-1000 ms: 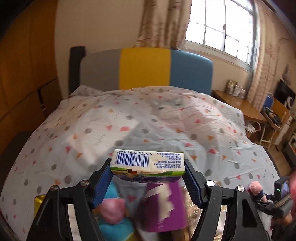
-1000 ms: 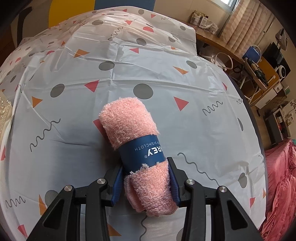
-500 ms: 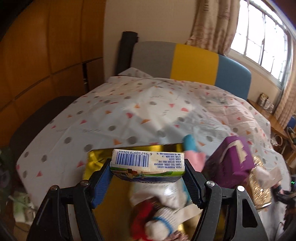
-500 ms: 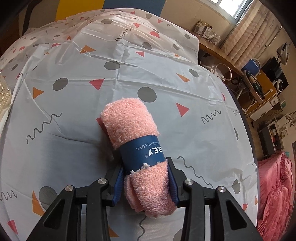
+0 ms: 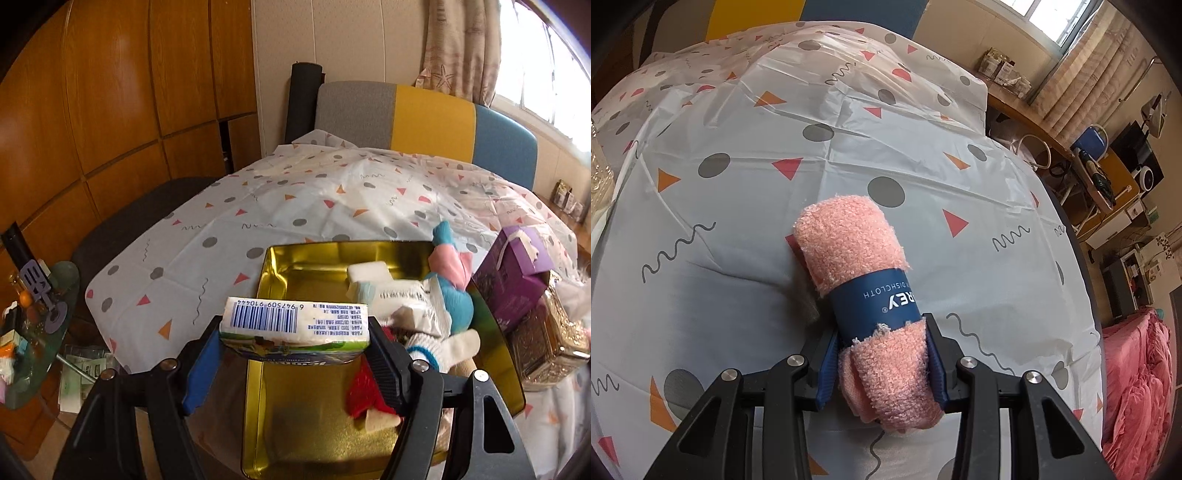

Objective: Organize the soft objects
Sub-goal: 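Lower the tempo pack into the gold tray and open the left tool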

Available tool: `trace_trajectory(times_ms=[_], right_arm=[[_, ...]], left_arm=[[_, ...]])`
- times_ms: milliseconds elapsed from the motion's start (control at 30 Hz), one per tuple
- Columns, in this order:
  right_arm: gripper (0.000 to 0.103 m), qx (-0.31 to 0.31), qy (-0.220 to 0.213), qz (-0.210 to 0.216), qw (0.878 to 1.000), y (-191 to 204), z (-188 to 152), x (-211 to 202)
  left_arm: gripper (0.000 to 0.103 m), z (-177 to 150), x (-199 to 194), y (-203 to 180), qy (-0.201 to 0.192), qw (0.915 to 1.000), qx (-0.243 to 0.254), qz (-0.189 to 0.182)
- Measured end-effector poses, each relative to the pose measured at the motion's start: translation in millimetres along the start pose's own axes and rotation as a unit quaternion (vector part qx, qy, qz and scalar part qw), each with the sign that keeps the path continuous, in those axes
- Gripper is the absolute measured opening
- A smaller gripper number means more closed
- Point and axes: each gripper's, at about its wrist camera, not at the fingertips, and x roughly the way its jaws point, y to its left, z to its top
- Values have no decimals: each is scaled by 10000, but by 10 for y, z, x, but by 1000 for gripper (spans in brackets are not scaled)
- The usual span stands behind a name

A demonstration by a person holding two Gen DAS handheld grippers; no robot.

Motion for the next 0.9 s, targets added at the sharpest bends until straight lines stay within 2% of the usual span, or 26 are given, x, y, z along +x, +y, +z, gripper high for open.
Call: trace_trajectory(times_ms=[367,500,633,767,900], right_arm=[[39,-233,-148,-373,9989,129,-29,-37],[39,-243,-121,-395,9989,134,-22,-38],[38,-210,-58,-403,9989,134,-3,-37],[38,-207,-24,-415,9989,129,28,-20],[38,-246,-22,-456,9987,140,41,-2]], left_arm=[[73,-102,39,-8,168,9998,-60,-129],[73,-149,127,-17,351,9992,-108,-164],[73,-176,265,27,685,9961,-380,-406],[73,-138,364,-1,788,9955,-298,-439],[73,-24,467,-21,729,9966,-168,-353]])
